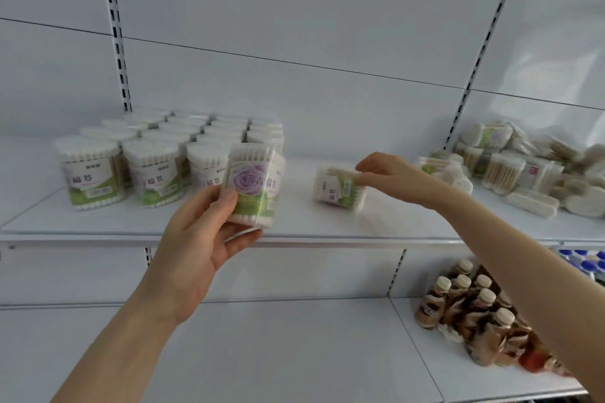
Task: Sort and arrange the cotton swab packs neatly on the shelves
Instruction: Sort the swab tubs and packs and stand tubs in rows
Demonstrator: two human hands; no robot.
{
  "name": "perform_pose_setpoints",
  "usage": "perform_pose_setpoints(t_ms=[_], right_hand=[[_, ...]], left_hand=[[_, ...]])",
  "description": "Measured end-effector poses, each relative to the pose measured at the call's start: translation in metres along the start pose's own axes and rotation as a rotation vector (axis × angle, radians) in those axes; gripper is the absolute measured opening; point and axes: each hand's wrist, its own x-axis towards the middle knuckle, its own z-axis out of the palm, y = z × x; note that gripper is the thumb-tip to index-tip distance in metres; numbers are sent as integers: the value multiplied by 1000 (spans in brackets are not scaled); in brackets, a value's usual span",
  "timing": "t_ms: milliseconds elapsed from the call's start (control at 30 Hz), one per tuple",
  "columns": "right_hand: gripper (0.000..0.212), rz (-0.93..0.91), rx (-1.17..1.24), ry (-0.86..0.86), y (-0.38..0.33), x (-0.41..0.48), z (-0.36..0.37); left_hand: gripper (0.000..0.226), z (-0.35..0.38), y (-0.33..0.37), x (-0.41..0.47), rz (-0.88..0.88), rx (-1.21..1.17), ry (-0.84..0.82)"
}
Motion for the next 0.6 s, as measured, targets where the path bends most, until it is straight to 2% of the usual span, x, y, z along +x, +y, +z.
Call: perform_pose_setpoints(t_ms=[100,233,300,400,500,600], right_hand=[[52,-80,-127,54,-11,7,-1],[62,-127,-215,-73,-31,16,3],[60,-142,-256,-133,-39,19,7],[43,-175,-267,-146,-43,23,10],[23,-228,50,-108,-44,21,6],[16,-192,449,-172,-35,18,4]], left_hand=[[35,-2,0,0,-3,5,-14],[35,-4,1,0,-8,5,-15],[35,-6,1,-1,-10,1,-19],[36,-10,2,-3,-17,7,-28],[35,-13,1,-4,-19,-4,-23],[32,-14,0,-5,-22,-18,-15]])
